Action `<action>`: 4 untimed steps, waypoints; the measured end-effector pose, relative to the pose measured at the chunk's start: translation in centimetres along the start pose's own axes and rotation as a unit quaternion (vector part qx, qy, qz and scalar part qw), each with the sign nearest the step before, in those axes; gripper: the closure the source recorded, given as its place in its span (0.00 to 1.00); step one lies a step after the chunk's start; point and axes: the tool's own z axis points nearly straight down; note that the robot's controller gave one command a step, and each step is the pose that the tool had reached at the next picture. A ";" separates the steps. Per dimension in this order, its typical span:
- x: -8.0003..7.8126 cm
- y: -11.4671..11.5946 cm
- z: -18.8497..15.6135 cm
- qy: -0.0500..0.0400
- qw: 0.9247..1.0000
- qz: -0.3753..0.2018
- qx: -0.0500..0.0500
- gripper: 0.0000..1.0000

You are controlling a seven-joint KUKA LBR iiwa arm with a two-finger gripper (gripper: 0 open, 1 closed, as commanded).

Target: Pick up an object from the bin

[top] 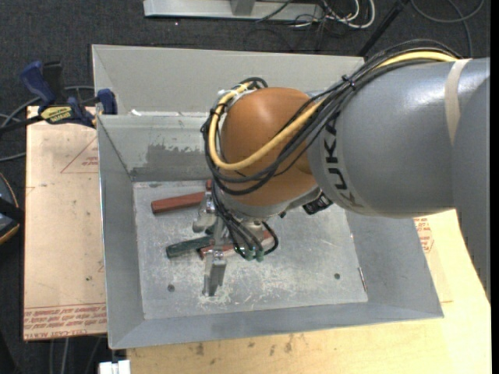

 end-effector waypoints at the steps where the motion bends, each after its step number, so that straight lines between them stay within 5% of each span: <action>1: -0.2 -0.1 -0.4 -0.004 1.000 0.002 -0.001 0.00; 2: -2.7 0.0 3.7 -0.009 1.000 -0.018 -0.002 0.00; 3: -3.5 -0.8 13.1 -0.012 0.999 0.031 -0.004 1.00; 4: -3.5 -0.8 13.1 -0.012 0.999 0.032 -0.004 1.00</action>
Offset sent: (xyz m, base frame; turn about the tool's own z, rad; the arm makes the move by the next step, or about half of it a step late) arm 0.0700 -0.0026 -0.1336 -0.1107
